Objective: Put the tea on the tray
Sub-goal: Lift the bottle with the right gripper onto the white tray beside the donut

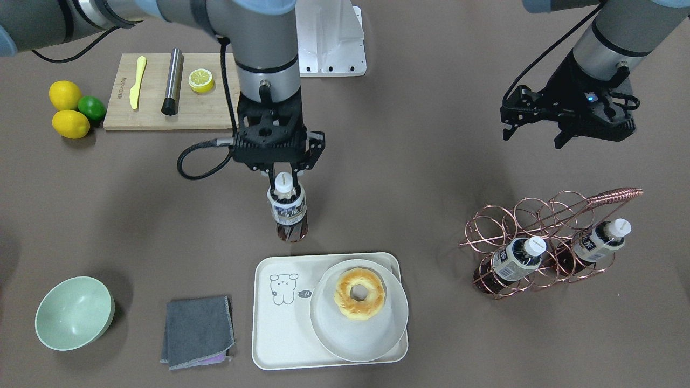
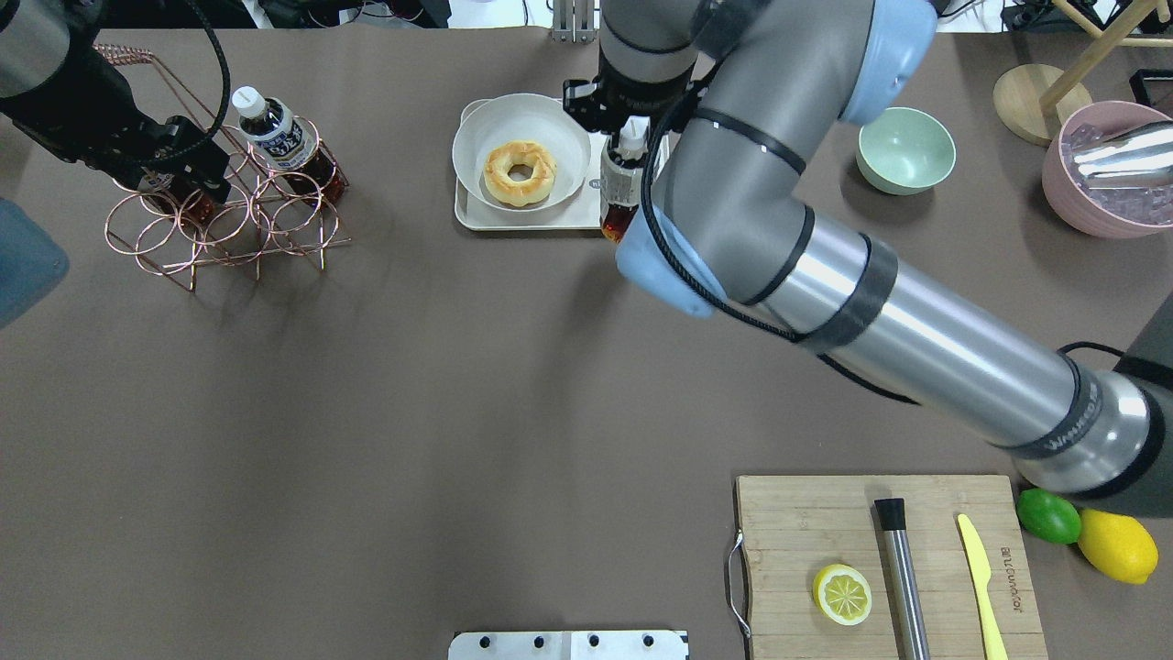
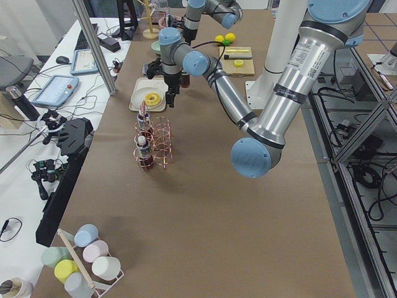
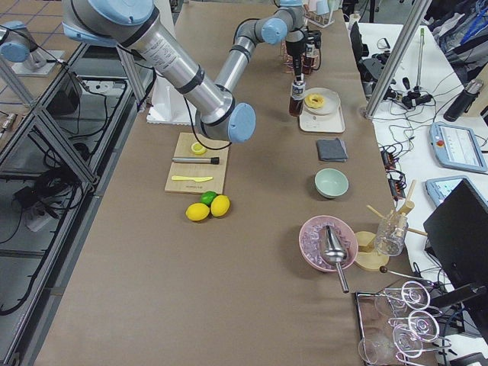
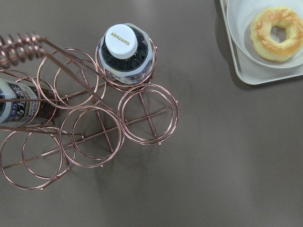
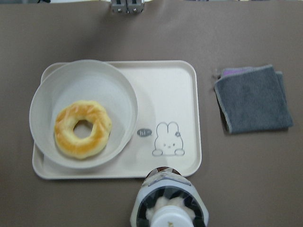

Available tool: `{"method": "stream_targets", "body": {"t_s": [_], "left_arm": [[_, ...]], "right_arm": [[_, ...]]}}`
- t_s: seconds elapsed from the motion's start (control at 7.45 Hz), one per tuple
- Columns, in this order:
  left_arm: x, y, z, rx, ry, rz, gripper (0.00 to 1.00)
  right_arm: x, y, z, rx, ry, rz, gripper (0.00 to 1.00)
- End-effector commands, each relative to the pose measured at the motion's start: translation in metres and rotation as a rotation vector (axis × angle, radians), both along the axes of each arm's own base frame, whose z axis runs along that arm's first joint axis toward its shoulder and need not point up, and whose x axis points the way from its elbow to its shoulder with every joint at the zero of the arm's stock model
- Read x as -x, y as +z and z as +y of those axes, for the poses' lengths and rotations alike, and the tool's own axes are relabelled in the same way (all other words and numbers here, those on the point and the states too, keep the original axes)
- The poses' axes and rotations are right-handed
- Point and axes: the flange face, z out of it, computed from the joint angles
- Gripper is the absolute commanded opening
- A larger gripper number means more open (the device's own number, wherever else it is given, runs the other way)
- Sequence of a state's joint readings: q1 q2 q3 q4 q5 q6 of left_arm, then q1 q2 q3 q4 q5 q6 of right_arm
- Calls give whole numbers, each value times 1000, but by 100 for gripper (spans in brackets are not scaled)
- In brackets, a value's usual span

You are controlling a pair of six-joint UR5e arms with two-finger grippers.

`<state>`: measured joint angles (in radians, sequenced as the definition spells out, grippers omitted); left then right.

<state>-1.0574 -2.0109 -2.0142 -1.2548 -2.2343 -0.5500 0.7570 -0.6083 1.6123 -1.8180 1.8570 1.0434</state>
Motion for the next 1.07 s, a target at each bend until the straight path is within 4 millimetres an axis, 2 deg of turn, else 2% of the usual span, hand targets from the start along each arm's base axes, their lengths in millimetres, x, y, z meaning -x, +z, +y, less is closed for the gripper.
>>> {"method": "stream_targets", "body": {"t_s": [0.0, 0.13, 0.27, 0.54, 0.94], "left_arm": [[2, -3, 2, -5, -3, 3, 96], [1, -2, 1, -5, -5, 0, 96], [1, -5, 0, -7, -3, 4, 96], [-1, -4, -1, -4, -1, 3, 96], [-2, -2, -2, -1, -1, -1, 96]], "right_arm": [[-16, 41, -126, 8, 11, -13, 0], [-11, 41, -144, 22, -3, 7, 0], [-5, 40, -154, 34, -6, 18, 0], [9, 52, -153, 39, -19, 21, 0], [18, 47, -151, 21, -19, -3, 0]]}}
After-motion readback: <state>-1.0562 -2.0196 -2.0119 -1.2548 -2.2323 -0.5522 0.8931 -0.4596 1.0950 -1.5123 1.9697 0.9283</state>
